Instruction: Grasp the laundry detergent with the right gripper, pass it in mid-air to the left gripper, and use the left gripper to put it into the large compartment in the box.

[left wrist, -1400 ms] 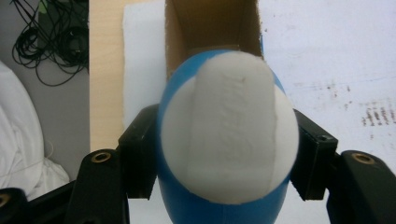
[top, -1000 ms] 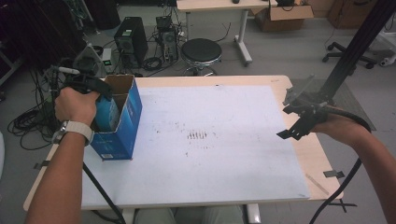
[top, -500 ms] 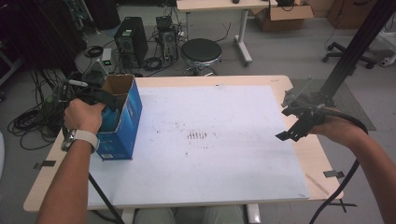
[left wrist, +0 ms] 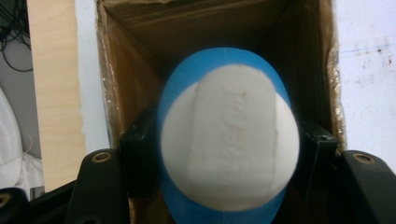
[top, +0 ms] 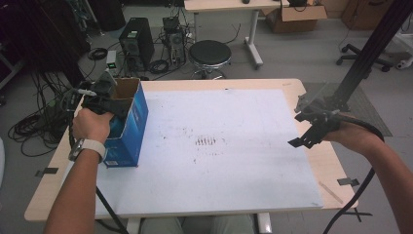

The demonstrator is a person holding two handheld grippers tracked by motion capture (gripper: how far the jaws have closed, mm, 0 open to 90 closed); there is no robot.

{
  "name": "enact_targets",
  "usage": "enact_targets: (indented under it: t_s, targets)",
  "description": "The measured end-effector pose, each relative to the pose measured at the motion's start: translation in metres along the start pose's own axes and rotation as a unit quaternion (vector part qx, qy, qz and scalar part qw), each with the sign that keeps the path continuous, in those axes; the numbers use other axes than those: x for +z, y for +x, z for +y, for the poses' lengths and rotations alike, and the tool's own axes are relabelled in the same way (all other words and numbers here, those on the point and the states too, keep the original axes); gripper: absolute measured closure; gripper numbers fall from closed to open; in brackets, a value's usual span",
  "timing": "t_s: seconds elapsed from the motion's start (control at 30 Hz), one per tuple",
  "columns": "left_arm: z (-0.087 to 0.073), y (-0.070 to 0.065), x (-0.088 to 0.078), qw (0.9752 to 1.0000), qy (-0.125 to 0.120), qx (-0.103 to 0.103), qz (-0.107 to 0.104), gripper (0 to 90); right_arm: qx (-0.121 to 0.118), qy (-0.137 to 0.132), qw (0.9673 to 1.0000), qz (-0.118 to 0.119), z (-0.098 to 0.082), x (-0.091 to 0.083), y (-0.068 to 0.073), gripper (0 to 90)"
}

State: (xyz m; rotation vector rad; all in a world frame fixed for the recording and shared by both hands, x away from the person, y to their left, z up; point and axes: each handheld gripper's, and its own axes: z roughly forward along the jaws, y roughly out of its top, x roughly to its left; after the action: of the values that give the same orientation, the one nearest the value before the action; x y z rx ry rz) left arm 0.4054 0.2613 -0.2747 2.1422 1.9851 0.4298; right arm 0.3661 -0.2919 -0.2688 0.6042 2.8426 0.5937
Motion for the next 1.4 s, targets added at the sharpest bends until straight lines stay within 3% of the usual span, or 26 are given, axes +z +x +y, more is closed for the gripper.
enact_targets:
  t_s: [0.17,0.83,1.07,1.4]
  targets:
    - [-0.002,0.002,0.007,1.0000,0.004,-0.002,-0.004,38.1,0.000,0.001,1.0000,0.000,-0.001,0.001,0.000,7.7]
    - [-0.003,0.004,0.007,0.9999,0.001,0.000,-0.012,37.2,0.001,0.005,1.0000,0.001,-0.003,0.001,0.002,7.8]
    - [-0.004,0.007,-0.001,0.9998,-0.003,-0.003,-0.017,26.0,0.001,0.005,1.0000,-0.001,-0.003,0.000,0.003,7.5]
    - [-0.005,0.006,-0.025,0.9999,-0.010,0.006,-0.008,19.5,-0.004,0.003,1.0000,-0.003,0.000,-0.005,0.008,7.4]
